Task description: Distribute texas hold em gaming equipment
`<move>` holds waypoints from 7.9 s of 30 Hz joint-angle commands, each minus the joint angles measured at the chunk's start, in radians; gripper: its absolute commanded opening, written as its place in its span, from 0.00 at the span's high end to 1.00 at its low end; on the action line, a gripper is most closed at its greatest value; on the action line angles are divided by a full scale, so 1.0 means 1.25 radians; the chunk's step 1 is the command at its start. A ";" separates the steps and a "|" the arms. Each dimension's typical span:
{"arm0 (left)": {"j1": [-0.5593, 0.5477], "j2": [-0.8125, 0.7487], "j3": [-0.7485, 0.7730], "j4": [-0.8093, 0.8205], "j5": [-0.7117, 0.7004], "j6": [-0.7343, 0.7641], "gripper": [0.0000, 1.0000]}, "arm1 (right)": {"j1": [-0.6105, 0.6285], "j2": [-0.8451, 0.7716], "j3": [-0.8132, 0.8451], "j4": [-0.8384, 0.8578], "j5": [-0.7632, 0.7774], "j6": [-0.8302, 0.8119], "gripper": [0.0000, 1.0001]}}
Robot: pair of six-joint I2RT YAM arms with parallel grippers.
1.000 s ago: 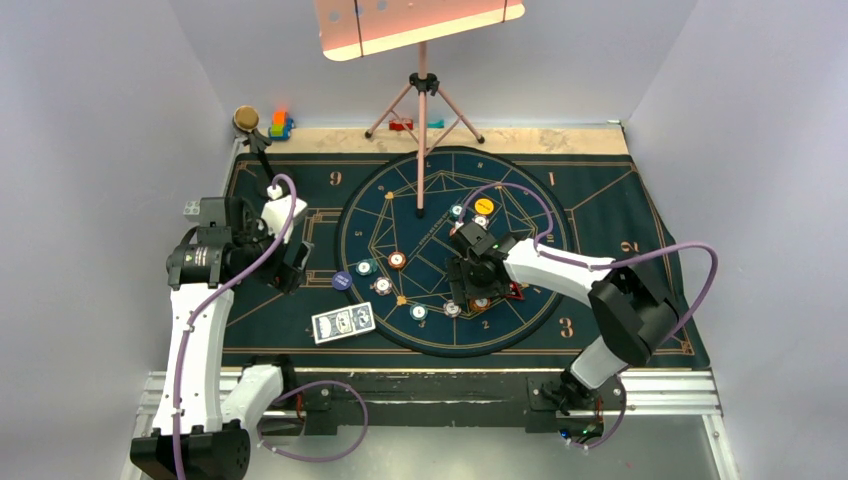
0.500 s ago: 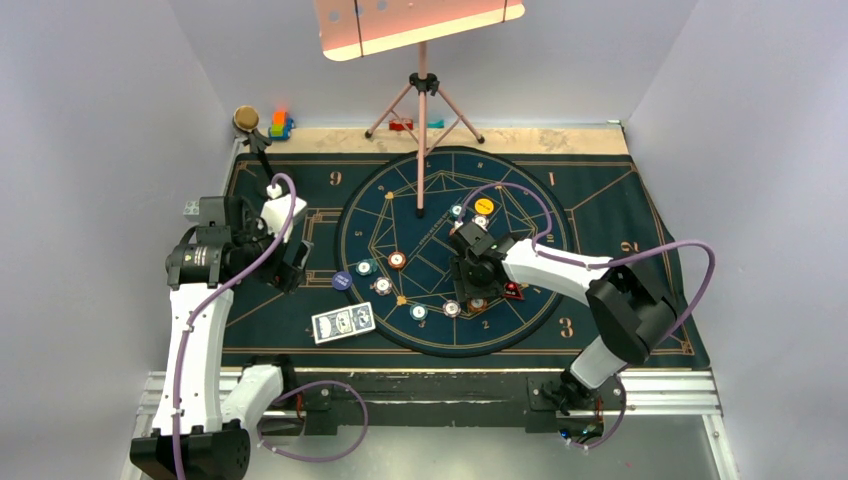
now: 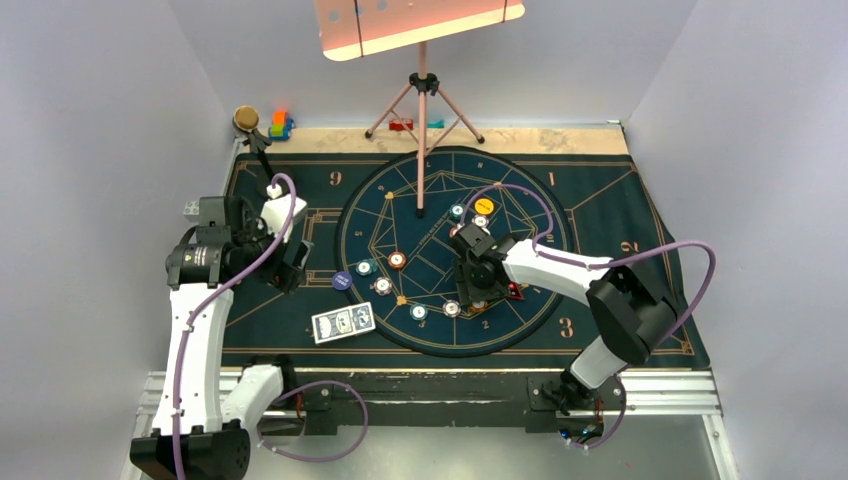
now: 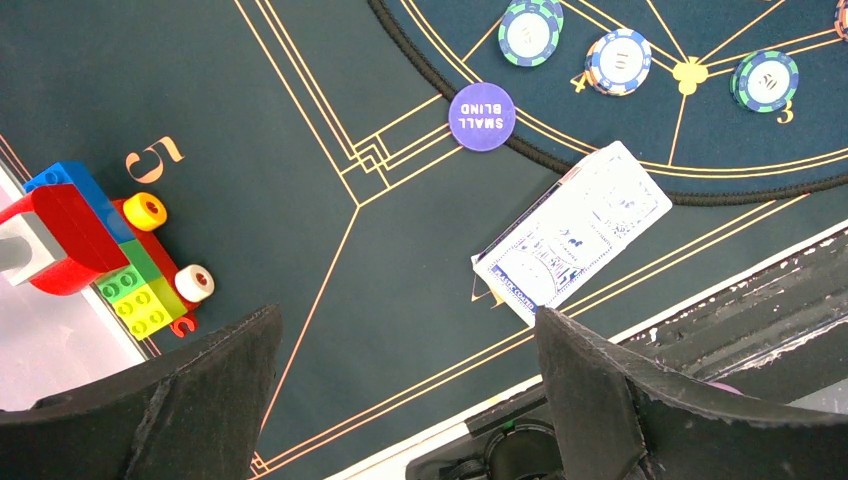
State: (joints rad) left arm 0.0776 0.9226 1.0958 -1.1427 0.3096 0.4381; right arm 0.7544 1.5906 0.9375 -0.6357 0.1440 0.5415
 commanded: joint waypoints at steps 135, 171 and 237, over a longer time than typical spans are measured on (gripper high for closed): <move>-0.524 0.258 0.226 -0.102 0.023 0.044 1.00 | 0.019 -0.130 0.067 0.640 -0.643 0.283 0.02; -0.524 0.221 0.168 -0.041 -0.037 0.041 0.10 | 0.063 0.019 0.024 0.950 -0.737 0.523 0.89; -0.517 0.068 -0.017 -0.032 0.042 0.043 1.00 | 0.011 -0.075 0.165 0.432 -0.643 0.204 0.58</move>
State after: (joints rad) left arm -0.5735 1.0424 1.0798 -1.1984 0.3122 0.5072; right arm 0.7898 1.5417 1.0821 -0.0013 -0.7155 0.8677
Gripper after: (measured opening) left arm 0.699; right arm 0.426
